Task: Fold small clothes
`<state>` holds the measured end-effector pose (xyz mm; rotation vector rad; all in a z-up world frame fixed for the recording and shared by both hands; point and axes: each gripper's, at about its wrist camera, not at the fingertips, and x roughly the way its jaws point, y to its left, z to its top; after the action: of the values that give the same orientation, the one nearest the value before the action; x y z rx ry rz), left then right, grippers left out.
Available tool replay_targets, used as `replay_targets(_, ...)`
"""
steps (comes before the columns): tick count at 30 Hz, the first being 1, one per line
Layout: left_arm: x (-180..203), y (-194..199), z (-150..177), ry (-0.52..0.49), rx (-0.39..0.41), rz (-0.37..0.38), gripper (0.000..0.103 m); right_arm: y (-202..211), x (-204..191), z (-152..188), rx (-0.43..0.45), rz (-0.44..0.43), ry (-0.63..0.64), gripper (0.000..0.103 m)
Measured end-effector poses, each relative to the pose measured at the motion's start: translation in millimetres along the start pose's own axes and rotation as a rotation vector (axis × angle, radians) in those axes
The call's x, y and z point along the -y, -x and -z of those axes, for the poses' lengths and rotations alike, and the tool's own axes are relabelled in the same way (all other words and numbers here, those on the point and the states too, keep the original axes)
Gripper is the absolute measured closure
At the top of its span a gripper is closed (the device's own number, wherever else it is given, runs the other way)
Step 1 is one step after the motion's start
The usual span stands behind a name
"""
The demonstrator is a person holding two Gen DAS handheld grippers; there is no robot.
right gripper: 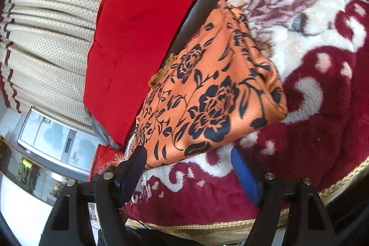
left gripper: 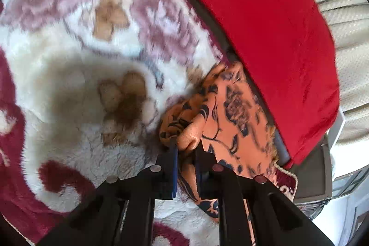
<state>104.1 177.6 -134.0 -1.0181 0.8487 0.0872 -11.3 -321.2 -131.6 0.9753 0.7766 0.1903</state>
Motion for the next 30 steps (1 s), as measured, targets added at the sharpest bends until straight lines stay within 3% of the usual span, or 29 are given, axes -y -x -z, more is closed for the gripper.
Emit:
replay_targets(3,13.0,22.0,8.1,-0.112,0.089,-0.006,0.09,-0.6,11.9,-3.3,0.007,0.012,-0.068,0.025)
replay_targets(5,19.2,12.9,11.7,-0.177,0.071,-0.063,0.085,-1.6,21.9,-6.0,0.014,0.016,-0.124,0.024)
replay_targets(7,15.1,-4.1,10.5,-0.171,0.01,-0.124,0.058,-3.8,30.1,-9.6,0.028,0.002,-0.176,0.024)
replay_targets(9,1.5,-9.5,7.1,-0.113,-0.024,-0.139,0.051,-7.5,36.9,-15.7,0.056,-0.007,-0.226,0.024)
replay_targets(11,-4.6,5.0,3.7,-0.084,0.03,-0.149,0.05,-9.0,40.9,-20.3,0.089,-0.004,-0.254,0.027)
replay_targets(12,-3.5,15.2,2.9,-0.093,0.067,-0.156,0.05,-10.2,43.0,-22.9,0.106,0.002,-0.271,0.031)
replay_targets(13,-1.3,26.7,3.1,-0.104,0.104,-0.162,0.05,-11.8,42.7,-26.0,0.113,0.021,-0.267,0.057)
replay_targets(14,3.0,37.4,3.3,-0.117,0.141,-0.159,0.05,-12.8,42.3,-28.6,0.108,0.041,-0.256,0.092)
replay_targets(17,25.9,62.7,7.0,-0.183,0.189,-0.122,0.048,-14.0,36.9,-34.1,0.107,0.092,-0.21,0.094)
replay_targets(19,54.2,63.4,11.9,-0.252,0.185,-0.085,0.036,1.1,5.4,-29.4,0.163,0.191,-0.063,0.094)
replay_targets(21,79.9,54.6,22.1,-0.317,0.166,-0.051,0.026,3.5,1.1,-25.9,0.147,0.266,-0.012,0.094)
replay_targets(22,95.2,46.7,29.3,-0.368,0.14,-0.034,0.026,-1.4,12.4,-25.7,0.113,0.277,-0.049,0.089)
replay_targets(24,126.9,18.3,48.9,-0.485,0.057,-0.015,0.026,-5.7,33.7,-24.8,0.083,0.209,-0.141,0.082)
replay_targets(25,136.2,5.9,58.2,-0.525,0.025,-0.01,0.026,-2.3,37.5,-24.1,0.09,0.187,-0.161,0.072)
replay_targets(26,143.8,-4.8,65.0,-0.553,0.003,-0.01,0.026,4.3,33.9,-24.7,0.105,0.181,-0.142,0.049)
replay_targets(27,148.3,-16.3,72.6,-0.582,-0.014,-0.018,0.026,12.0,27.9,-25.9,0.118,0.194,-0.107,0.035)
replay_targets(28,151.7,-26.4,79.6,-0.614,-0.035,-0.038,0.026,20.2,22.4,-28.5,0.135,0.206,-0.075,0.025)
replay_targets(30,150.2,-48.7,87.8,-0.65,-0.068,-0.095,0.026,36.1,13.6,-38.0,0.164,0.201,-0.021,0.025)
